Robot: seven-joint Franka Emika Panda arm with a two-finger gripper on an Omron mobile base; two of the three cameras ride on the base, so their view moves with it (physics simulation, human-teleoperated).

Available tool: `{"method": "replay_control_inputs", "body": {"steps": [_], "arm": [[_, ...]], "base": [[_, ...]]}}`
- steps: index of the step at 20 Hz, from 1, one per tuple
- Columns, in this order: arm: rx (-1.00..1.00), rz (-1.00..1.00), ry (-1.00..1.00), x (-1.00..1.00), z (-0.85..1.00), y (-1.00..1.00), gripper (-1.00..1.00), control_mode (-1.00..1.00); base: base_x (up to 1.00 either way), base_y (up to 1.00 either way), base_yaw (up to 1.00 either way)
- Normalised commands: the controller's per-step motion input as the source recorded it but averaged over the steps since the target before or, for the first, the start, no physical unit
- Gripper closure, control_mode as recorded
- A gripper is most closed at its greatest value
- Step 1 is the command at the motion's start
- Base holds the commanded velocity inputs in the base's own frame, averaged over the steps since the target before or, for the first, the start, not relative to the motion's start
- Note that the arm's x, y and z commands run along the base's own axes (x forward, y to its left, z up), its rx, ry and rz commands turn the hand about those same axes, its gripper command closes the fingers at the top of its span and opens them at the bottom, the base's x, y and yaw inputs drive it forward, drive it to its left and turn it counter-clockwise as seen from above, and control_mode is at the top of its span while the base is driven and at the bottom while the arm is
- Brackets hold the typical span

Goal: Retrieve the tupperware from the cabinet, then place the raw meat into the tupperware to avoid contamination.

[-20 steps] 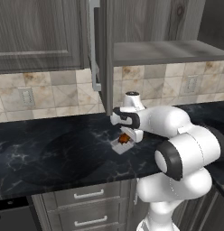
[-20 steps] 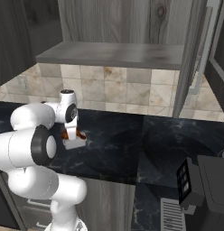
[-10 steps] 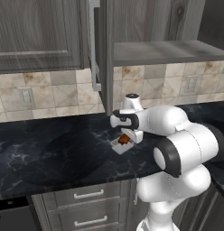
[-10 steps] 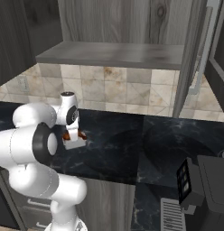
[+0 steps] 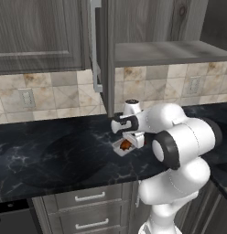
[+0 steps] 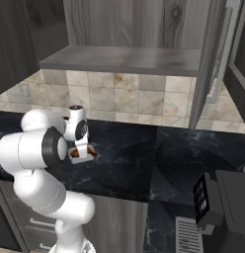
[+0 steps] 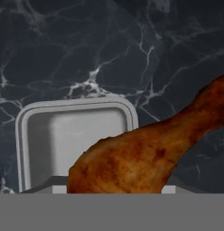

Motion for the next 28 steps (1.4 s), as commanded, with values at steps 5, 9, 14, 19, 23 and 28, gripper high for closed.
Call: {"method": "replay_control_inputs", "body": {"steps": [5,9,14,19,23,28], "arm": [[0.00,0.00,0.03,0.11,-0.05,-0.02,1.00,-1.00],[-0.01,0.00,0.08,0.16,0.04,0.01,1.00,-1.00],[-0.02,0.00,0.07,0.17,0.02,0.01,1.00,-1.00],[0.00,0.00,0.05,0.17,0.00,0.00,1.00,-1.00],[0.00,0.00,0.01,0.13,-0.06,0.00,1.00,-1.00],[0.00,0.00,0.00,0.05,-0.13,0.00,1.00,-1.00]], "base": [[0.00,0.00,0.00],[0.00,0.00,0.00],[0.00,0.00,0.00],[0.00,0.00,0.00],[0.00,0.00,0.00],[0.00,0.00,0.00]]}}
